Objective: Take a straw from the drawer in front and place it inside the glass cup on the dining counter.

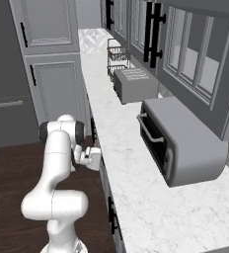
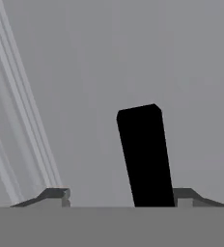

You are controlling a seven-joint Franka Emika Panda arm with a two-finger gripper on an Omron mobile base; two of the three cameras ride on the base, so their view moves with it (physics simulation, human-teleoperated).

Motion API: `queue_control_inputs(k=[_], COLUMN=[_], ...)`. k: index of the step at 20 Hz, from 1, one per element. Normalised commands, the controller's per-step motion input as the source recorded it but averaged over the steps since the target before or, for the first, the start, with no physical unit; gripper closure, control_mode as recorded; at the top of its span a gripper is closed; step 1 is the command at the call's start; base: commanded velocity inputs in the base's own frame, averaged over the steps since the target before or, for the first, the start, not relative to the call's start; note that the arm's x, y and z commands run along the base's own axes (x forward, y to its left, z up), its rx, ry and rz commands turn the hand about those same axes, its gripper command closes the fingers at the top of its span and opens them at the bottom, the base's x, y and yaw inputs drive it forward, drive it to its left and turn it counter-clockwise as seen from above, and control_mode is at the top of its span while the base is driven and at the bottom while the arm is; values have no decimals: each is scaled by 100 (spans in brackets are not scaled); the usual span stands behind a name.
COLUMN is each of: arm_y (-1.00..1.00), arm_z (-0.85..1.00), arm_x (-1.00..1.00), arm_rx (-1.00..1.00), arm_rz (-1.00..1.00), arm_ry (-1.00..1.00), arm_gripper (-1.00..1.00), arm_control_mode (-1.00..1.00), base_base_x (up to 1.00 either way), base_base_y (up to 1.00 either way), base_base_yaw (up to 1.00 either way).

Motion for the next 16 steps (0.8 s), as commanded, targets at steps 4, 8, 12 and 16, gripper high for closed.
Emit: queue_control_inputs(k=[4,8,12,16], arm_y=[31,84,100,100], arm_z=[0,0,0,0], arm_x=[-26,-48,-55,-48], arm_rx=[9,7,4,6], arm_rz=[6,6,6,7], arm_ry=[0,0,0,3], arm_gripper=[100,100,100,100], arm_control_mode=[-100,-100,-100,-100], base_base_x=[0,0,0,0], base_base_y=[0,0,0,0], base_base_yaw=[0,0,0,0])
